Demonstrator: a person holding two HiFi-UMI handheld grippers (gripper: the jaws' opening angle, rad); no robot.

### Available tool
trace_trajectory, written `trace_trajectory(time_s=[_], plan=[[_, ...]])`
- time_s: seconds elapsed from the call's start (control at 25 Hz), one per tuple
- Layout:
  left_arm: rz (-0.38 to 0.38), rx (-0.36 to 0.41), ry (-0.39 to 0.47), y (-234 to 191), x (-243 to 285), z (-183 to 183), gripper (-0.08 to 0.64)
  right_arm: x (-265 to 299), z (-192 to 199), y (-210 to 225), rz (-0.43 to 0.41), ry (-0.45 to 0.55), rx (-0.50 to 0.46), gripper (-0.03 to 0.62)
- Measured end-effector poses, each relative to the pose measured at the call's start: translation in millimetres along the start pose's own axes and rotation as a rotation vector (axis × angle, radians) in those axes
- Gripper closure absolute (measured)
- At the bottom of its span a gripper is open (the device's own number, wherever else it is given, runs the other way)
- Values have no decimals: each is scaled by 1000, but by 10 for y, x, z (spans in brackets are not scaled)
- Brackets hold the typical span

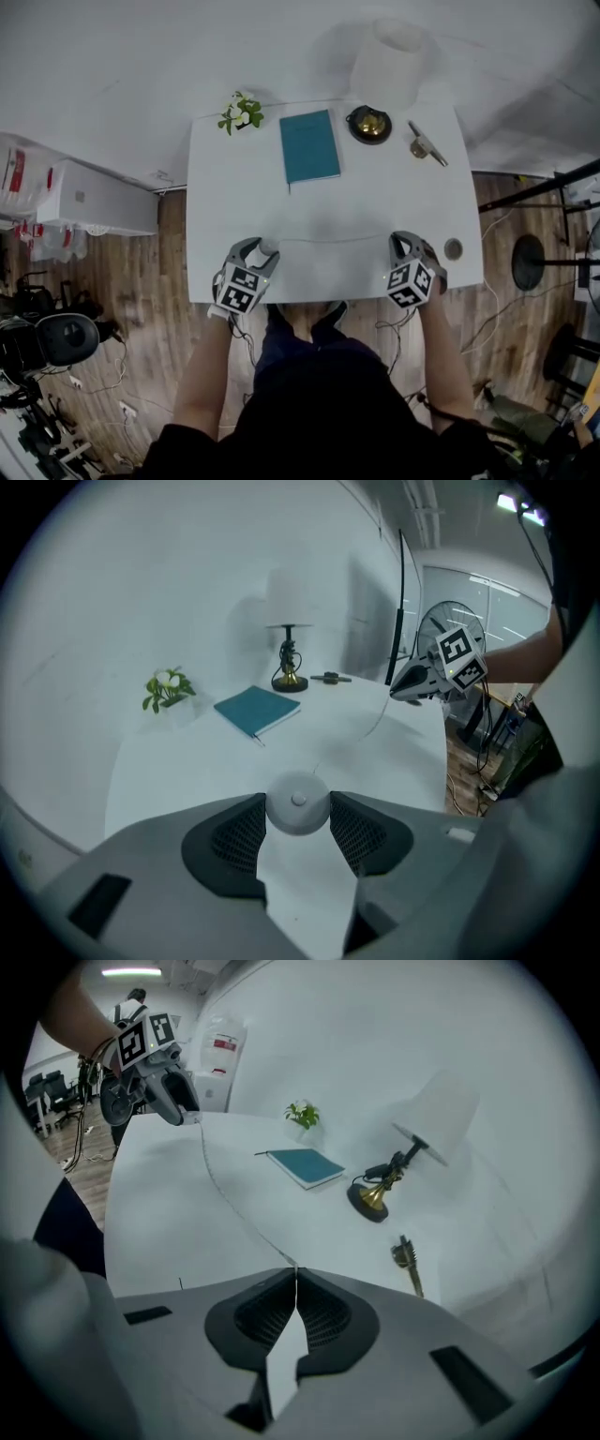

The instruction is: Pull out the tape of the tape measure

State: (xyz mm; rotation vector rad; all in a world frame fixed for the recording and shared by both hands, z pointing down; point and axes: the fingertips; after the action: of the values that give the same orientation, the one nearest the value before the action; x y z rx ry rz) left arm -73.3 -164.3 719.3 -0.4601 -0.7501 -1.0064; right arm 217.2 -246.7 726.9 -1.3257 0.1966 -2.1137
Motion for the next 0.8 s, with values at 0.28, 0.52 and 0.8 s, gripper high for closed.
trace_trajectory(time_s=[0.28, 0.52, 0.8], plan=[[41, -20, -96, 59, 191, 536, 347, 232, 240, -352, -102, -83, -10, 581], [53, -9, -110, 52, 279, 665, 347, 273, 266, -402, -99, -107, 1, 572], [92, -13, -113, 115, 206, 694, 330, 160, 239, -468, -90, -129, 48, 486]])
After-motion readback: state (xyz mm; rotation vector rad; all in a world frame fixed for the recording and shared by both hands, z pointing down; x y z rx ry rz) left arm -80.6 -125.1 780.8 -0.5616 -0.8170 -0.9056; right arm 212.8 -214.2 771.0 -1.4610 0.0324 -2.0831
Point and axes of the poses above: the fingertips, and each gripper's own axes: x forward along the fingers, y to its right, z out of its underside, and after that the axes turned 2 degrees about -x, right-handed
